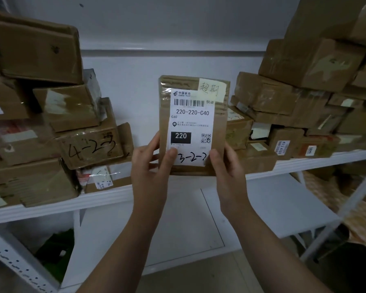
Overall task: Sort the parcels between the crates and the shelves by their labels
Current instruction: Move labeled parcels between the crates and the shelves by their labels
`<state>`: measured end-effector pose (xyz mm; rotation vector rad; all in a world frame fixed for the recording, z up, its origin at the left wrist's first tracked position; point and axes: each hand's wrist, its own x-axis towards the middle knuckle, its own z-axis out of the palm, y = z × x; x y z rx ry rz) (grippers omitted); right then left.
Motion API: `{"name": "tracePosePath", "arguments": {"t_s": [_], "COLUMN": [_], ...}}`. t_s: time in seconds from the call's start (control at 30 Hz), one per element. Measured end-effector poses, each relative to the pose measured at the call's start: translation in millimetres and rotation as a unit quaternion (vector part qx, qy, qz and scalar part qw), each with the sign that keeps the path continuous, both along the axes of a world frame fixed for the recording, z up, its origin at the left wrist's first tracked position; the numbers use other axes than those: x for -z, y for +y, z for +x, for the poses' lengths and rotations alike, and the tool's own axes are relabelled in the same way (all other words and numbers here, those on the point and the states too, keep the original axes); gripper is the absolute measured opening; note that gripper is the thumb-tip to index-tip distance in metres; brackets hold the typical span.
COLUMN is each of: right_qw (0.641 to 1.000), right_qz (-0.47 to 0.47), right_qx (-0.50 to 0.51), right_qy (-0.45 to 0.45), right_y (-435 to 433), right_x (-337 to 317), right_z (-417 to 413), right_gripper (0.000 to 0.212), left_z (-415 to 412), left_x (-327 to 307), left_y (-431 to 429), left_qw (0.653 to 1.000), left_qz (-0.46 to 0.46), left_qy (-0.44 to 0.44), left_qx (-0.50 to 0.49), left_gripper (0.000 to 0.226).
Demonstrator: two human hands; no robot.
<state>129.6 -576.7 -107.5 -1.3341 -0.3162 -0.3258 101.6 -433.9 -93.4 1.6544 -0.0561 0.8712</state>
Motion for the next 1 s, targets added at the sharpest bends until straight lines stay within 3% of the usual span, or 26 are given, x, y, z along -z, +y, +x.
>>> {"name": "tracePosePath", "arguments": {"t_s": [0.2, 0.33, 0.73, 1.0], "right_qw": [0.998, 0.994, 0.955, 0.919], "right_qz": [0.012, -0.011, 0.006, 0.011], "right_qx": [0.052, 0.102, 0.278, 0.349], "right_qy": [0.022, 0.023, 0.104, 0.186], "right_y": [-41, -89, -335, -452], "right_x": [14, 20, 59, 101], "right_z": [-21, -42, -187, -272], "right_gripper": [0.055, 0.043, 0.059, 0.043], "left_z": [-15, -23, -105, -159], "left_x": [12, 17, 55, 96], "left_y": [-47, -94, -347, -479], "left_qw": [0.999, 0.996, 0.956, 0.920], "left_qz": [0.016, 0.001, -0.004, 0.054], "left_qy": [0.001, 0.018, 0.079, 0.147], "left_qx": [0.044, 0.089, 0.282, 0.360], "left_gripper": [0.047, 0.044, 0.038, 0.036]}}
